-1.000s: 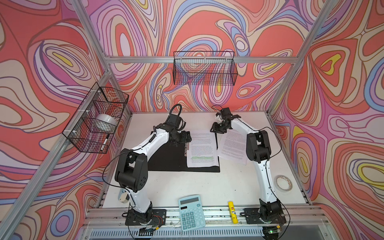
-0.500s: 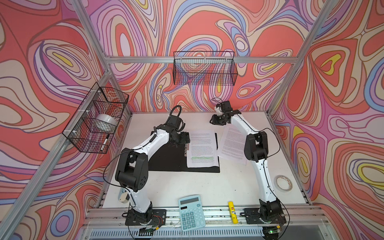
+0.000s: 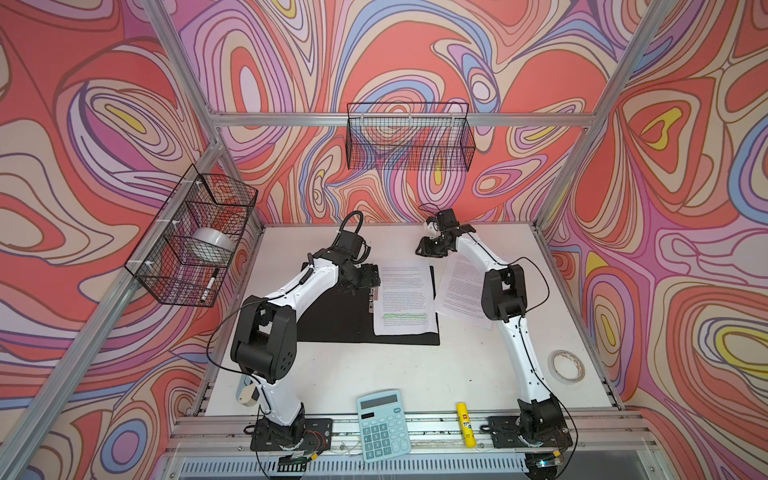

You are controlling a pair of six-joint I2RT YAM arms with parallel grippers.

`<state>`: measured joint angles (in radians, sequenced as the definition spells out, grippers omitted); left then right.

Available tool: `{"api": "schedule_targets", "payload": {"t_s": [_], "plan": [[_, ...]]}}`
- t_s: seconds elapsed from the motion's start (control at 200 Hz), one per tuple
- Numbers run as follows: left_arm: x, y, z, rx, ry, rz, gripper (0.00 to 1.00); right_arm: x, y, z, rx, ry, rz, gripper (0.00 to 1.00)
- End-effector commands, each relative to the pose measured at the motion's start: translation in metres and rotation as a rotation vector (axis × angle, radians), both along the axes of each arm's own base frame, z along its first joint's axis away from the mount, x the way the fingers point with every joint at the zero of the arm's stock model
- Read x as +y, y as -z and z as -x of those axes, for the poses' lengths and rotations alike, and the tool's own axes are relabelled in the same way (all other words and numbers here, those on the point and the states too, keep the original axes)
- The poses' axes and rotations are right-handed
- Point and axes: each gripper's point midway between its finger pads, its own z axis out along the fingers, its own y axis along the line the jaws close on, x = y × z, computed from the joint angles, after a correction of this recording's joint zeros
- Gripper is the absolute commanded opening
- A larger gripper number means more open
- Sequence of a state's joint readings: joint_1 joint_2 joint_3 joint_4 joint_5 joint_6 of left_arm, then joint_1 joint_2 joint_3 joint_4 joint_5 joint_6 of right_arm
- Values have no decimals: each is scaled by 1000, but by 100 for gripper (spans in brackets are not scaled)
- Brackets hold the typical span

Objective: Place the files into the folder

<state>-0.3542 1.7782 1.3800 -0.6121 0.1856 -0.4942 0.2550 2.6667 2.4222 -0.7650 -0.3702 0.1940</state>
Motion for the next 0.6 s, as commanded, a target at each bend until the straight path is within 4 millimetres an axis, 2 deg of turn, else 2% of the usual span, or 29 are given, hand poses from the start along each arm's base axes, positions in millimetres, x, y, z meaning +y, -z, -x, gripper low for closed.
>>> {"api": "schedule_targets", "payload": {"t_s": [0.0, 0.3, 0.596], "plan": [[2, 6, 4, 24, -9, 2, 94, -3, 17, 23, 92, -44, 36, 43], [1, 2, 5, 15, -8, 9, 94, -7, 14, 44, 145, -93, 69, 41], [1, -2, 6, 4, -6, 13, 94, -12, 2, 49, 127, -106, 100, 39]]}}
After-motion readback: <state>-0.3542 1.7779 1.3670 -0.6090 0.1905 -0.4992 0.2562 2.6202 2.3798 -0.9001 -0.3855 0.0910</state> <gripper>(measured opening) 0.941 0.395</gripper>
